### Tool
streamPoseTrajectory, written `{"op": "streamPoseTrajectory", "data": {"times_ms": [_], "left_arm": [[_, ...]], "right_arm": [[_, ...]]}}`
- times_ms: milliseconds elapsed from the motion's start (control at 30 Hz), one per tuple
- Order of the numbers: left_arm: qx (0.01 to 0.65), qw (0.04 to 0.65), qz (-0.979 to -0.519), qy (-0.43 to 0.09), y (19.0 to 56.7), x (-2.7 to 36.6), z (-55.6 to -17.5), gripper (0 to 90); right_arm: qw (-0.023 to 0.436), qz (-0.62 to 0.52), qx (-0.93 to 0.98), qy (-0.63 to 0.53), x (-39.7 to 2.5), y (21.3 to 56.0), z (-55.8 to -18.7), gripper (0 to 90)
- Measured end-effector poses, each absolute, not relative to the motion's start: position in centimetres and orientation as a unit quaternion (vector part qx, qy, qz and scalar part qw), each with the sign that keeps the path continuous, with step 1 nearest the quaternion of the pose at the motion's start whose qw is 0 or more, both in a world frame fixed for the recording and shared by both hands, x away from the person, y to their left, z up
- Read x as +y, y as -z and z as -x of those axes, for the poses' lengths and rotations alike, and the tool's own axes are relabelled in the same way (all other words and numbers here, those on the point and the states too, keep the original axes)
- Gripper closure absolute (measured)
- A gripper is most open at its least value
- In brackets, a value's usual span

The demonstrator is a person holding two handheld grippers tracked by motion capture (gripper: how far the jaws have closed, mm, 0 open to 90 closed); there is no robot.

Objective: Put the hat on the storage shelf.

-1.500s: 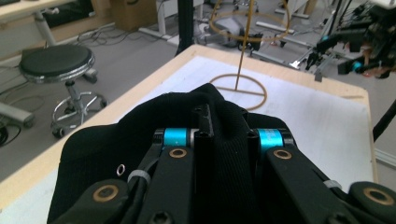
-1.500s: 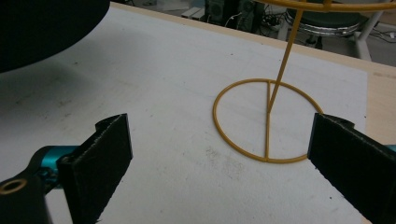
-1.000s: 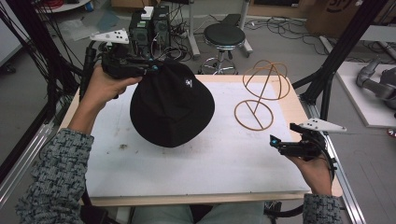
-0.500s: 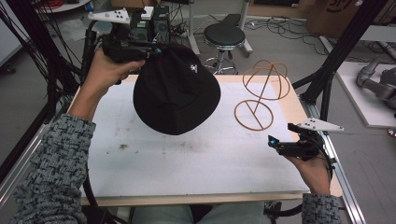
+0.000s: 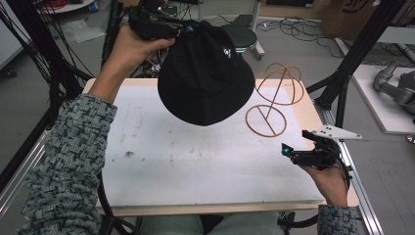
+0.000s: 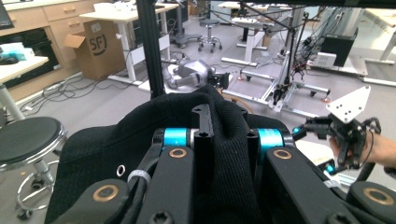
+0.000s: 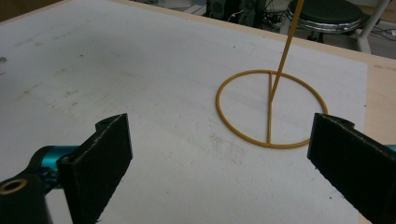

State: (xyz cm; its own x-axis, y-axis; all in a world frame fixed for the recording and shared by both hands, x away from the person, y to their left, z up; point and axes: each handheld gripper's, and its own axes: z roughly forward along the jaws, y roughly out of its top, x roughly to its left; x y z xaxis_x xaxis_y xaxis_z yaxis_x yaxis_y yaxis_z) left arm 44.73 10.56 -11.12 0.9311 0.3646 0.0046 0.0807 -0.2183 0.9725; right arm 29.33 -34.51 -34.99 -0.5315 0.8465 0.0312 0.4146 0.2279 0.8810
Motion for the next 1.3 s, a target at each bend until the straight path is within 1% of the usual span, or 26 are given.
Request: {"op": "streamPoseTrajectory", "data": {"times_ms": [267, 400, 933, 1300], "left_arm": [[0.142, 0.606, -0.774, -0.114, 10.5, 7.3, -46.3, 81.5], [0.144, 0.610, -0.773, -0.103, 10.4, 5.8, -47.2, 81.5], [0.131, 0.603, -0.782, -0.084, 10.7, -1.3, -49.6, 81.5], [0.123, 0.606, -0.782, -0.075, 11.3, -3.7, -50.9, 81.6]], "right_arm": [[0.236, -0.420, 0.749, -0.454, -34.6, 35.2, -28.9, 6.2], [0.236, -0.425, 0.749, -0.451, -34.8, 35.3, -28.5, 6.3], [0.244, -0.437, 0.740, -0.450, -35.8, 35.1, -26.8, 6.3], [0.246, -0.437, 0.737, -0.452, -36.2, 35.0, -26.5, 6.3]]}}
